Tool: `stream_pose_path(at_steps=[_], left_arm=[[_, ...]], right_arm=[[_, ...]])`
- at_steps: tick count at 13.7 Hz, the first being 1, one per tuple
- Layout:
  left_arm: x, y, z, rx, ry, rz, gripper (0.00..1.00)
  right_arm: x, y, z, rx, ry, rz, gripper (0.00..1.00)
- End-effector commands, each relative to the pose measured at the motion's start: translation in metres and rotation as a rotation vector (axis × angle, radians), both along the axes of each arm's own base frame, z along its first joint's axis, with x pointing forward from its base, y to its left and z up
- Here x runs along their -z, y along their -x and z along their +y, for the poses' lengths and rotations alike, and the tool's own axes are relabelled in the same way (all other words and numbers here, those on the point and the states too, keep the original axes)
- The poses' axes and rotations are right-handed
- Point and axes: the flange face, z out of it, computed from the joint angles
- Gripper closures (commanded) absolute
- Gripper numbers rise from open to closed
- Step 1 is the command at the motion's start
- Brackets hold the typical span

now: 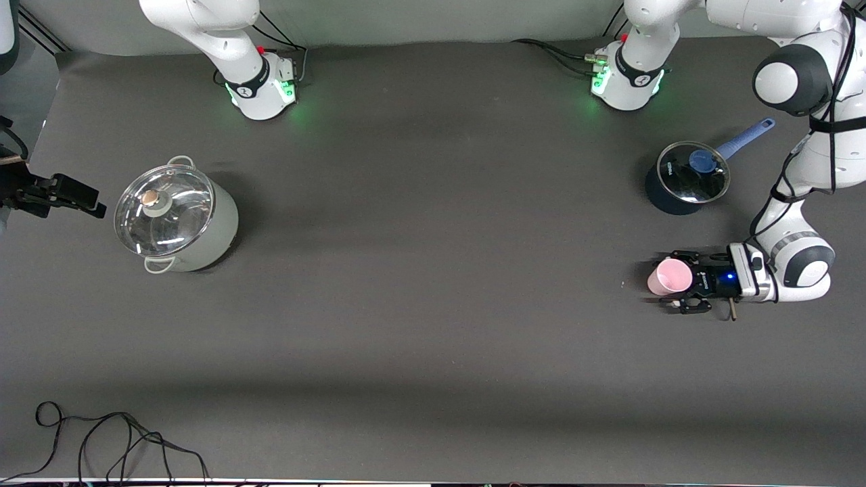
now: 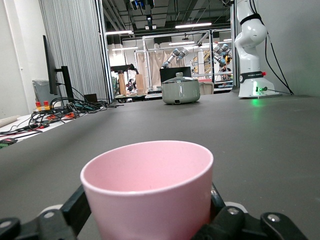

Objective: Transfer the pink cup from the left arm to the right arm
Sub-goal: 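Close the left gripper around the pink cup and lift it, then carry the cup with the left gripper while the right gripper approaches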

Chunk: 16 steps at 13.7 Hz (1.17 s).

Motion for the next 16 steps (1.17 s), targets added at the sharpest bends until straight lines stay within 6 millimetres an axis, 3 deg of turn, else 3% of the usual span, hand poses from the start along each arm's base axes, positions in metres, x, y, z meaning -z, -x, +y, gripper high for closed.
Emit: stream_pose_path(at_steps=[1, 2, 4, 6, 10, 11, 13, 16], left_arm=[[0.0, -0.007, -0.009, -0.021, 0.0, -0.029, 1.0], [0.0, -0.009, -0.012, -0.018, -0.004, -0.029, 1.0], [-0.012, -0.023, -0.044, 0.01, 0.016, -0.042, 1.0], [-0.038, -0.055, -0.111, 0.026, 0.086, -0.105, 1.0], [-0.089, -0.118, -0.218, -0.106, 0.086, -0.2, 1.0], [-0.114, -0.135, -0.271, -0.191, 0.07, -0.19, 1.0], [-0.158, -0.149, -0.335, -0.307, 0.032, -0.126, 1.0], [-0.205, -0.145, -0.417, -0.379, 0.012, -0.021, 1.0]], right_arm=[[-0.008, 0.001, 0.0, -0.008, -0.006, -0.011, 0.0], [-0.008, 0.001, 0.002, -0.007, -0.006, -0.009, 0.0], [-0.008, 0.001, 0.001, -0.005, -0.006, -0.011, 0.0], [-0.009, 0.001, 0.002, -0.002, -0.006, -0.009, 0.0], [-0.009, 0.002, 0.002, -0.002, -0.006, -0.009, 0.0], [-0.009, 0.002, 0.003, -0.002, -0.006, -0.009, 0.0], [-0.009, 0.002, 0.003, -0.002, -0.007, -0.009, 0.0], [-0.01, 0.002, 0.002, -0.001, -0.007, -0.011, 0.0]])
